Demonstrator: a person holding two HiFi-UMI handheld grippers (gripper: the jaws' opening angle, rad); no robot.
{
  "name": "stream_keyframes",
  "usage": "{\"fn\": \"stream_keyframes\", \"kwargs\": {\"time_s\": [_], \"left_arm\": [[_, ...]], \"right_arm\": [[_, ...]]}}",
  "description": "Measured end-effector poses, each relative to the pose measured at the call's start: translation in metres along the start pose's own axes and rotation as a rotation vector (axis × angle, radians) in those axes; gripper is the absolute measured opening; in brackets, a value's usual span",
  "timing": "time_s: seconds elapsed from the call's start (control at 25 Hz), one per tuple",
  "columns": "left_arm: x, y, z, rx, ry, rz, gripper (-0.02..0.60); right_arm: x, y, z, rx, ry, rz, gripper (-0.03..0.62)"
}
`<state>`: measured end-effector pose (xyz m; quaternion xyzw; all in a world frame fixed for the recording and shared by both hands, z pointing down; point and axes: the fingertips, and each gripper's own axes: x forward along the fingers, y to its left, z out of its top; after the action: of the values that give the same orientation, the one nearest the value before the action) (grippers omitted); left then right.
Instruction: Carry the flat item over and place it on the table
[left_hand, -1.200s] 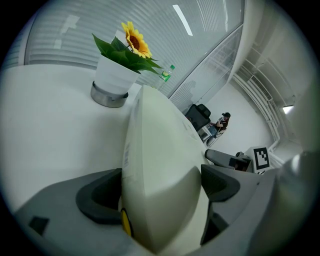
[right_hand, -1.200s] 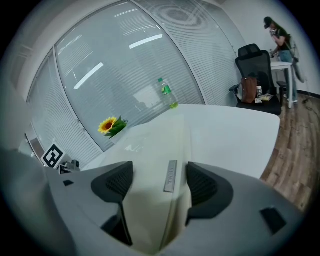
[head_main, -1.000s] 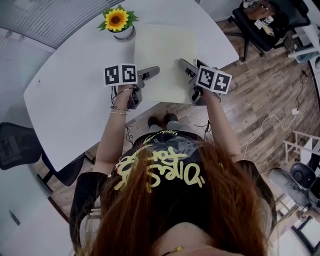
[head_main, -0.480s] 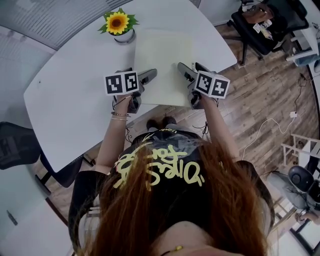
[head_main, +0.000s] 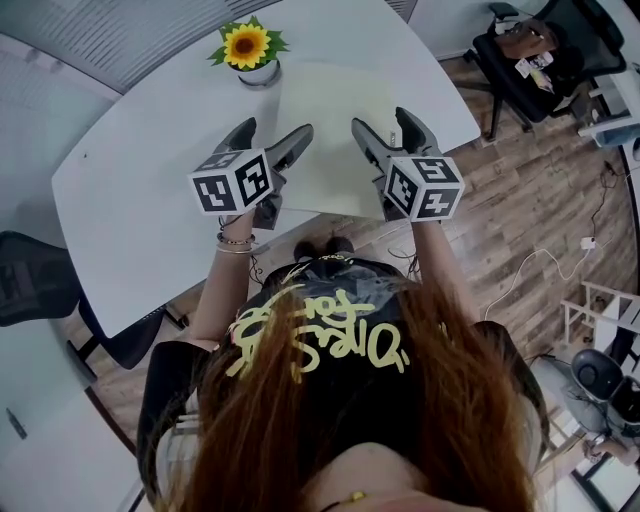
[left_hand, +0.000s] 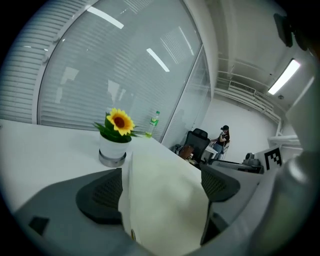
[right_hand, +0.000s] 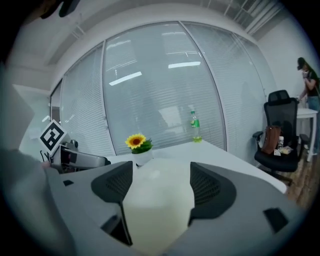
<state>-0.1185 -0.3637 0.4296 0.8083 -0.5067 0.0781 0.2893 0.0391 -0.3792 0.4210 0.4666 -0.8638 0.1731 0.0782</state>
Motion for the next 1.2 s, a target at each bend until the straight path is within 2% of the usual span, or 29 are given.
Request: {"fn": "stream_keyframes", "kwargs": {"time_s": [0.12, 0.32, 0.48, 0.64, 0.76, 0.8, 0.88, 0.96, 1.2], "left_arm": [[-0.011, -0.009, 0.019, 0.037, -0.071, 0.007, 0.495], [-0.03, -0.031, 0.045, 0.077, -0.159, -0.039, 0.481], [-0.046, -0.043, 0.067, 0.115, -0.229, -0.045, 0.465], [-0.057, -0.056, 0.082, 0.134, -0.285, -0.065, 0.42], [-0.062, -0.06, 0.086, 0.162, -0.302, -0.053, 0.385], [-0.063, -0.06, 0.087, 0.175, -0.305, -0.045, 0.373], [-0.066, -0.061, 0.089, 0.204, -0.31, -0.025, 0.342], [-0.068, -0.061, 0.091, 0.225, -0.315, -0.01, 0.317], [-0.074, -0.061, 0.093, 0.235, -0.33, 0.007, 0.227]], "right_arm": [[-0.006, 0.017, 0.028, -0.049, -0.062, 0.044, 0.344], [-0.019, 0.045, 0.068, -0.089, -0.151, 0.125, 0.344], [-0.034, 0.057, 0.1, -0.104, -0.244, 0.154, 0.344], [-0.041, 0.063, 0.113, -0.136, -0.278, 0.173, 0.344], [-0.043, 0.069, 0.115, -0.135, -0.288, 0.203, 0.339], [-0.042, 0.07, 0.115, -0.14, -0.29, 0.21, 0.331], [-0.042, 0.072, 0.114, -0.15, -0.296, 0.215, 0.266], [-0.042, 0.075, 0.114, -0.148, -0.304, 0.226, 0.231], [-0.044, 0.086, 0.117, -0.146, -0.322, 0.274, 0.112]]}}
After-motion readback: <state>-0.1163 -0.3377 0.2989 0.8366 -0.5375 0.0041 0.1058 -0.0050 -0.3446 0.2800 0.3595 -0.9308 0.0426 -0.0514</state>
